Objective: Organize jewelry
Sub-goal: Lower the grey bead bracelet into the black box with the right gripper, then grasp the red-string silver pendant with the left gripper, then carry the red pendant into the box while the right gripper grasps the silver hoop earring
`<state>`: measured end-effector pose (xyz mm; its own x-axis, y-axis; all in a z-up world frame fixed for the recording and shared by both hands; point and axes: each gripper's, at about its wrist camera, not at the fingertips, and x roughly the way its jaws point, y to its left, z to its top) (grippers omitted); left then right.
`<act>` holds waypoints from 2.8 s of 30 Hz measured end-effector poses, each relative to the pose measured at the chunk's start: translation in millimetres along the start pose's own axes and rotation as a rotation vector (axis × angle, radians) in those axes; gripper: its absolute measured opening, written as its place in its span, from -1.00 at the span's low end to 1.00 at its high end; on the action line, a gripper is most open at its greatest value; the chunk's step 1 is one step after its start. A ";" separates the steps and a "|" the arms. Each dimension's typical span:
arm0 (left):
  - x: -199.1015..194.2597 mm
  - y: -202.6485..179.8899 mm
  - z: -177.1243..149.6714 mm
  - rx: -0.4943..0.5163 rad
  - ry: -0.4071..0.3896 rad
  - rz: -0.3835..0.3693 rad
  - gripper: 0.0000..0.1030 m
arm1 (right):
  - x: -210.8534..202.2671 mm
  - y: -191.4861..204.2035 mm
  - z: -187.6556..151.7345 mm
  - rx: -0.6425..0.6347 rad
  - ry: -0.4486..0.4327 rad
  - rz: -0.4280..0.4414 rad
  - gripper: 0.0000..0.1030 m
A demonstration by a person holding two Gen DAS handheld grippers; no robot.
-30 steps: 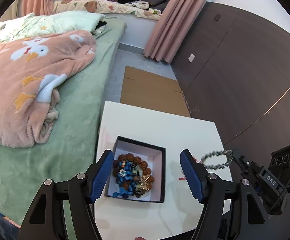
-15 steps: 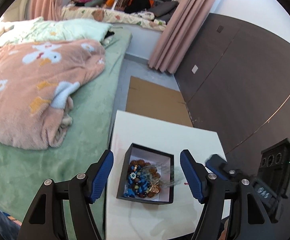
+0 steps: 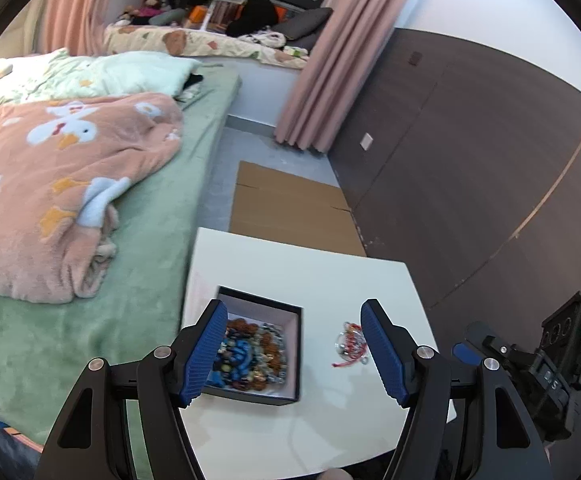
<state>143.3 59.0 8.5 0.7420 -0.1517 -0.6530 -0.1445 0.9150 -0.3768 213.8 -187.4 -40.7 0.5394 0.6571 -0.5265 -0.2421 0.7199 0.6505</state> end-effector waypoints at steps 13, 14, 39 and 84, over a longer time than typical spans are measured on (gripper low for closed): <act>55.1 -63.5 -21.5 0.116 0.116 -0.034 0.36 | -36.7 -75.7 17.9 0.100 -0.054 0.007 0.75; 60.1 -66.9 -22.9 0.128 0.124 -0.030 0.36 | -35.2 -77.7 17.5 0.102 -0.046 -0.004 0.75; 198.3 -94.9 -58.8 0.187 0.333 -0.064 -0.45 | -8.4 -137.7 3.9 0.277 0.069 -0.150 0.75; 89.3 -23.1 -9.8 0.087 0.119 -0.105 -0.88 | 83.2 -94.9 -8.2 0.205 0.253 -0.201 -0.55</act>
<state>206.5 20.6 -47.5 0.6664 -0.2868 -0.6882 -0.0089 0.9200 -0.3919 275.0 -199.2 -150.8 0.3377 0.5598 -0.7567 0.0284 0.7975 0.6027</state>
